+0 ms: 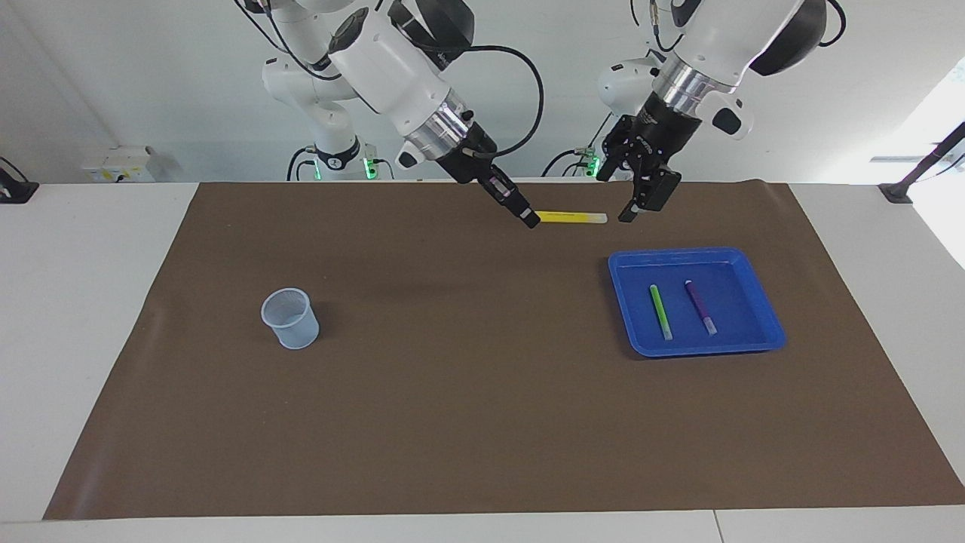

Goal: Right arm passes pens to left for tray arrangement

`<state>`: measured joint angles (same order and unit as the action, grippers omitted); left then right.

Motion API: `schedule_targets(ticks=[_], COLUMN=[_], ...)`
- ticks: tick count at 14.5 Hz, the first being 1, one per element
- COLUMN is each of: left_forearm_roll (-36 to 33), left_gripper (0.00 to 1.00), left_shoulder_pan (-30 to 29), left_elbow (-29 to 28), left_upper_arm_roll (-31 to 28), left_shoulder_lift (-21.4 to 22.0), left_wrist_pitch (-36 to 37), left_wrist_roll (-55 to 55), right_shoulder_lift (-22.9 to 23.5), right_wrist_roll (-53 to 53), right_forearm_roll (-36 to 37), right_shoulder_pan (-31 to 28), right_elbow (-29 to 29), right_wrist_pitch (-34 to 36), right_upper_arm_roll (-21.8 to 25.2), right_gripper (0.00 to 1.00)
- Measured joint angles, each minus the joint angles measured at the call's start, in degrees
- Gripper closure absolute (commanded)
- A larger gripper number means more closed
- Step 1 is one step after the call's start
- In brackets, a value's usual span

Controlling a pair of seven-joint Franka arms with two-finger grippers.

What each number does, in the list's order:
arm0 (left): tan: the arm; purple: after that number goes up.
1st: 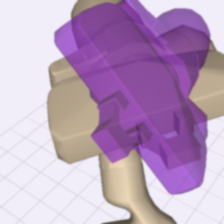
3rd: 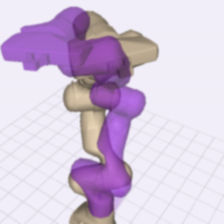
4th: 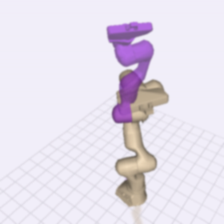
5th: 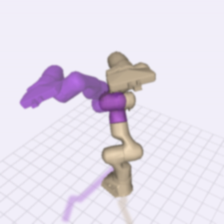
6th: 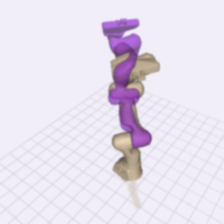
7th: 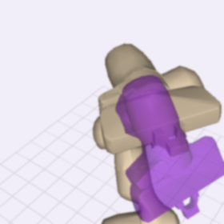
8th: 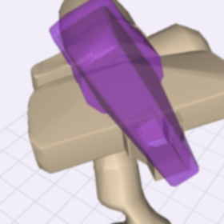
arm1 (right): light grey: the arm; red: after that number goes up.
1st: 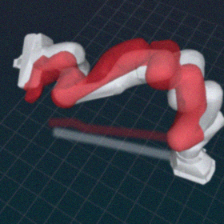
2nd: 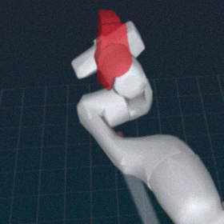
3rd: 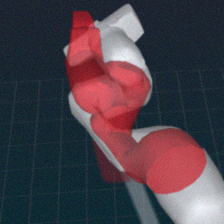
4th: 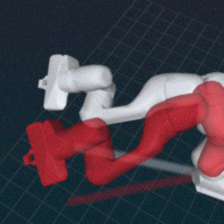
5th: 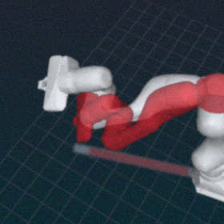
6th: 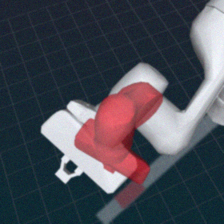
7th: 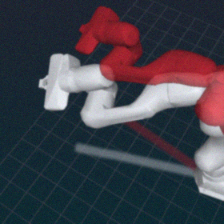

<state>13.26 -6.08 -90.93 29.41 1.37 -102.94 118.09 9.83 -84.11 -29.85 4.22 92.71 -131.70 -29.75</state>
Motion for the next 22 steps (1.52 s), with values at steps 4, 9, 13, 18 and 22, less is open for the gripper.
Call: schedule_targets(ticks=[4,9,13,18,22], left_forearm_roll=[-6.12,-6.33,-6.29,-3.81,-3.34], left_gripper=[0.0,0.0,0.0,0.07,0.34], left_shoulder_pan=[4.86,5.7,5.45,4.85,4.85], left_elbow=[0.96,-1.68,-4.34,-4.54,-4.54], left_upper_arm_roll=[0.36,0.29,-0.37,-0.56,-0.56], left_shoulder_lift=[0.23,0.21,0.22,0.29,0.37], left_wrist_pitch=[0.0,0.18,-1.39,-1.89,-1.9], left_wrist_roll=[7.17,10.25,13.69,12.36,12.02], right_shoulder_lift=[0.0,0.01,0.02,0.06,0.08], right_wrist_roll=[-2.48,-2.49,-2.49,-2.49,-2.49], right_forearm_roll=[2.51,2.57,2.6,3.35,3.95], right_shoulder_pan=[0.16,0.2,0.2,0.2,0.2], right_elbow=[-0.01,-0.24,-0.39,-0.39,-0.39], right_wrist_pitch=[-0.02,-0.08,-0.09,-0.09,-0.09], right_upper_arm_roll=[-1.89,-2.56,-2.61,-2.61,-2.65], right_gripper=[1.0,1.0,1.0,1.0,1.0])
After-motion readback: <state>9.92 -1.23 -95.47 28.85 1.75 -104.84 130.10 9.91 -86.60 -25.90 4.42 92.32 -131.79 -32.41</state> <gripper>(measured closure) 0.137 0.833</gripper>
